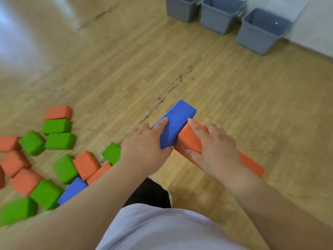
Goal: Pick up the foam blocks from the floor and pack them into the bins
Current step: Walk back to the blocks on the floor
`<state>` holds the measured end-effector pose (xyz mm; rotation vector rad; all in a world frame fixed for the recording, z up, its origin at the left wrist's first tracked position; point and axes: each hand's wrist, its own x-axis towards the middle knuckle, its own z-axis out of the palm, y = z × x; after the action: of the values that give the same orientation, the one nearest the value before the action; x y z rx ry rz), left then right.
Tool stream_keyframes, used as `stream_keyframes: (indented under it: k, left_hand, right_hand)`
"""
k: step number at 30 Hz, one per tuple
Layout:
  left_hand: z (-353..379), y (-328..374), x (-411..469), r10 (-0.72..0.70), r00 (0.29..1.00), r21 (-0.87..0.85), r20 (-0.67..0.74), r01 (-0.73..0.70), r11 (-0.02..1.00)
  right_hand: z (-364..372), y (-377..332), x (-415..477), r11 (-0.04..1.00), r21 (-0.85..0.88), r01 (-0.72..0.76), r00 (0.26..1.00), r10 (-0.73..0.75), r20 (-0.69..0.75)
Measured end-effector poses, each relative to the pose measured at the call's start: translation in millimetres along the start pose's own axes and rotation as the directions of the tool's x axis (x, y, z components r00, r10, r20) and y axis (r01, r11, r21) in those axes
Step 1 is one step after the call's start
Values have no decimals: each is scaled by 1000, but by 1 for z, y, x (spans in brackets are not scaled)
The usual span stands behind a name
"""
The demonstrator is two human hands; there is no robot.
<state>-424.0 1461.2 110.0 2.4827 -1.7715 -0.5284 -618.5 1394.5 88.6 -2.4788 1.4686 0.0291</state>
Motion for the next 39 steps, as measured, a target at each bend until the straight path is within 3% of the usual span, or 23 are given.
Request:
stream_keyframes:
  k: [7, 12, 18, 28, 39]
  left_hand:
    - [-80, -11, 129, 95, 978, -13, -184, -99, 995]
    - [-165, -27, 241, 118, 943, 13, -312, -120, 993]
    - [-262, -11, 364, 197, 886, 32, -419, -203, 979]
    - [-325, 104, 537, 323, 825, 133, -463, -296, 946]
    - [-364, 218, 717, 208, 830, 79, -518, -196, 977]
  right_hand:
    - [-69, -11, 137, 1000, -6, -5, 992, 5, -130]
    - [-135, -24, 274, 993, 120, -2, 990, 19, -139]
    - [-223, -16, 392, 996, 84, 27, 945, 2, -328]
    - [-315, 103, 531, 1000, 7, -18, 896, 19, -443]
    - [-411, 232, 713, 992, -63, 105, 930, -120, -348]
